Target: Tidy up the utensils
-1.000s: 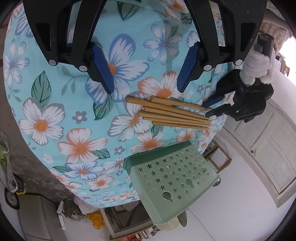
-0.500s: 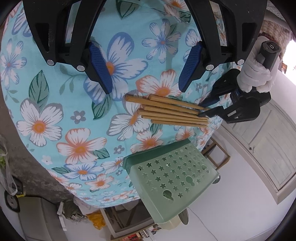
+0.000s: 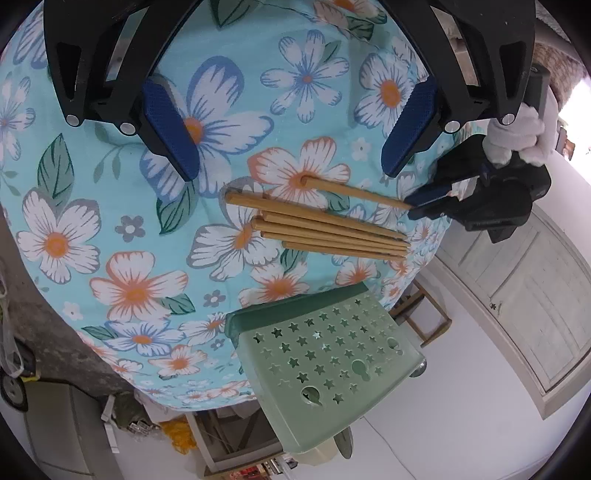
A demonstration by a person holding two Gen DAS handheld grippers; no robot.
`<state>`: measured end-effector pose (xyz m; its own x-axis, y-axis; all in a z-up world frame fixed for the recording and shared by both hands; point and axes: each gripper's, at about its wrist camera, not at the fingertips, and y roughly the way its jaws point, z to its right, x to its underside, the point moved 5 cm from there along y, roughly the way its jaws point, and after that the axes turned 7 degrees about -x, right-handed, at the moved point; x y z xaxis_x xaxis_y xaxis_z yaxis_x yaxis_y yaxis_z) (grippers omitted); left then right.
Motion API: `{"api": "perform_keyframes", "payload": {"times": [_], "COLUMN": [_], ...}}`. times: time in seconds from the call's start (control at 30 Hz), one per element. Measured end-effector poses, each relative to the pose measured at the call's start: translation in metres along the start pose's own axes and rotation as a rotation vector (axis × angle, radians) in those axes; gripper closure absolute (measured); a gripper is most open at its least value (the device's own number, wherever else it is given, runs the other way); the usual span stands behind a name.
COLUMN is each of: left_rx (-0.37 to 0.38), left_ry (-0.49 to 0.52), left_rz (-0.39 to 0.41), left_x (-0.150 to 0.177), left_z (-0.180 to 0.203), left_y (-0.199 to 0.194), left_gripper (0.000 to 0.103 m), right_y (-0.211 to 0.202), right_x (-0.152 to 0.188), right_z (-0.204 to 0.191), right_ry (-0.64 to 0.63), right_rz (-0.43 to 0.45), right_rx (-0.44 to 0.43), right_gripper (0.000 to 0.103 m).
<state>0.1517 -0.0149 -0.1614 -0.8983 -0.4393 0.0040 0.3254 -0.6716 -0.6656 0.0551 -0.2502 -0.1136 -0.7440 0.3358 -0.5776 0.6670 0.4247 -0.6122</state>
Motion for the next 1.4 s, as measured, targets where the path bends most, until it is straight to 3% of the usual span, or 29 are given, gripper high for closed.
{"api": "perform_keyframes", "payload": {"times": [0.27, 0.77, 1.03, 1.23, 1.4], "left_rx": [-0.039, -0.101, -0.166, -0.194, -0.232], "left_ry": [0.084, 0.028, 0.018, 0.098, 0.196], "left_rz": [0.045, 0.015, 0.058, 0.093, 0.162], "left_x": [-0.002, -0.006, -0.004, -0.001, -0.008], "left_z": [0.001, 0.003, 0.011, 0.018, 0.018], "left_y": [-0.011, 0.0, 0.002, -0.005, -0.024], "left_gripper": [0.092, 0.09, 0.09, 0.09, 0.09], "right_y": [-0.002, -0.001, 0.001, -0.005, -0.02], "right_x": [-0.001, 0.001, 0.002, -0.002, -0.03], "right_z": [0.002, -0.001, -0.003, -0.003, -0.014], "right_ry": [0.013, -0.012, -0.035, -0.054, -0.114], "right_rz": [0.008, 0.012, -0.006, -0.082, -0.07], "right_rx": [-0.015, 0.007, 0.003, -0.072, -0.122], "right_gripper": [0.008, 0.008, 0.008, 0.009, 0.022]}}
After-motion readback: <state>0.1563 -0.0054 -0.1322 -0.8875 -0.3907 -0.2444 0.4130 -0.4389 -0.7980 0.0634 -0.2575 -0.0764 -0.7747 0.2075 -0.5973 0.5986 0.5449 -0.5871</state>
